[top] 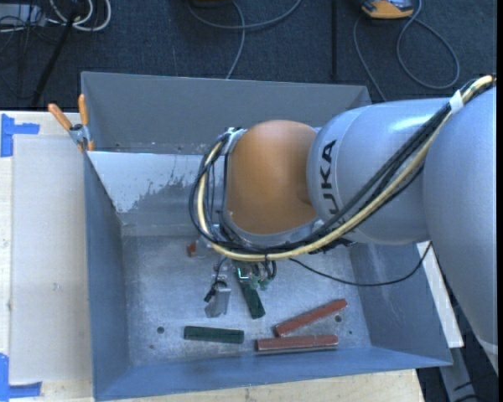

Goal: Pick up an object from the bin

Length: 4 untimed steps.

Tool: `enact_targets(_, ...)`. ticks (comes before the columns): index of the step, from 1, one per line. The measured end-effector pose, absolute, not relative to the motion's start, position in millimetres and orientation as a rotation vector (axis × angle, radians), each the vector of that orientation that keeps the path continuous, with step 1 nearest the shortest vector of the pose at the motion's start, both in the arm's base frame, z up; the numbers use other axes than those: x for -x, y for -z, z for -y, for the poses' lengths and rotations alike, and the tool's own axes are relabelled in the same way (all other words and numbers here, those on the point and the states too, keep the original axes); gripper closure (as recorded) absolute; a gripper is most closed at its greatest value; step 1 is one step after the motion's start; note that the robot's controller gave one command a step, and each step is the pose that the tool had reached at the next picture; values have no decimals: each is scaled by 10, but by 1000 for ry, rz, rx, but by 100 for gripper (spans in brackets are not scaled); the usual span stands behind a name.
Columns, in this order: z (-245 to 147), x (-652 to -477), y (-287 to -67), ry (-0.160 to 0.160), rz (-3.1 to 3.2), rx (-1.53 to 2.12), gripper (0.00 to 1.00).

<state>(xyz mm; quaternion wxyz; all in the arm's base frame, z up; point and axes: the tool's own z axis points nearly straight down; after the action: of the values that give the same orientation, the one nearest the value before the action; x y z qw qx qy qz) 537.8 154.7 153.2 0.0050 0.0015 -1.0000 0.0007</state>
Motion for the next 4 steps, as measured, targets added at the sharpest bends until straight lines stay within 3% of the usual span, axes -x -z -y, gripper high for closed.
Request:
enact_targets(1, -1077, -4951, -716, -4, 3127, -87, 0)
enact_targets(2, -1277, -4722, -713, 1, 3151, 95, 0)
enact_targets(3, -1277, -4692, -696, 0, 3140, 98, 100)
enact_targets(4, -1473, -4866, -1932, 5, 3149, 62, 100)
